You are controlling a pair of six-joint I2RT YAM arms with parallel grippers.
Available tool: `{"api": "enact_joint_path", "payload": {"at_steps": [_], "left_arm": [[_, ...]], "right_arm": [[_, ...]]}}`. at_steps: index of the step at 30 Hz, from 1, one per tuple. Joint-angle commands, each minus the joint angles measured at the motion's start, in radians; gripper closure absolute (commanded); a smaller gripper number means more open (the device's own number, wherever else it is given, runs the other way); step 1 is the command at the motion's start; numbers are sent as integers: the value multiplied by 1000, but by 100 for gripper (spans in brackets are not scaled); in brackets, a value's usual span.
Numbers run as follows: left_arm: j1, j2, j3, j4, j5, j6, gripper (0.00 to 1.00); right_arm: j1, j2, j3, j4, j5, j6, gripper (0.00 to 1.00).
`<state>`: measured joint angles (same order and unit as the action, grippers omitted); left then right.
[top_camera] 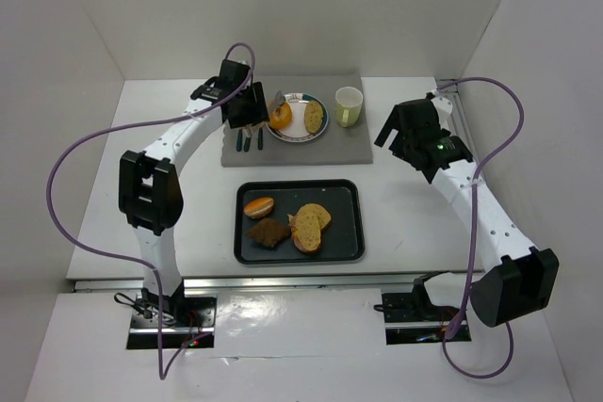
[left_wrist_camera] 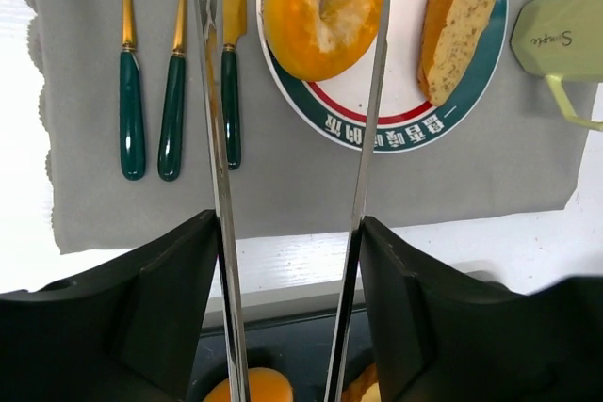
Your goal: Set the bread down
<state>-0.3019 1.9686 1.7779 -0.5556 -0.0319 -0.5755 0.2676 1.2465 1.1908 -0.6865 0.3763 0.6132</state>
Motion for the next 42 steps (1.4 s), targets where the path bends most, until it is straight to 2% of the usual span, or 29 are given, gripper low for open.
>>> {"api": "enact_joint_path", "payload": {"at_steps": [1, 6, 8, 15, 17, 19, 20, 22, 27, 33, 42], "left_arm": [[-6, -89, 15, 26, -37, 31, 28], [-16, -122, 43, -40, -104, 31, 29], [-16, -186, 31, -40, -135, 40, 29], [-69, -390, -64, -177, -82, 123, 30], [-129, -437, -153, -246, -94, 147, 31], [-195, -508, -249, -302, -184, 147, 31], [-251, -523, -273, -326, -204, 158, 31], [-296, -546, -299, -386, -275, 141, 30], [-391, -547, -302, -565, -264, 83, 28], [-496, -510, -347, -647, -296, 2, 27], [-536, -455, -382, -690, -301, 2, 27]], "right_arm": [[-8, -21, 10, -2, 1, 11, 0], [-8, -31, 10, -2, -10, 11, 0], [-8, -41, 10, -2, -10, 11, 0], [-8, -50, 1, -2, -10, 11, 0], [-8, -50, -8, 8, -19, 11, 0], [-8, -50, -17, 8, -28, 11, 0], [-8, -39, -17, 8, -28, 11, 0], [-8, -39, -17, 8, -28, 11, 0], [-8, -30, -17, 8, -28, 11, 0], [1, -39, -17, 19, -28, 11, 0], [1, -30, -17, 28, -37, 11, 0]]}}
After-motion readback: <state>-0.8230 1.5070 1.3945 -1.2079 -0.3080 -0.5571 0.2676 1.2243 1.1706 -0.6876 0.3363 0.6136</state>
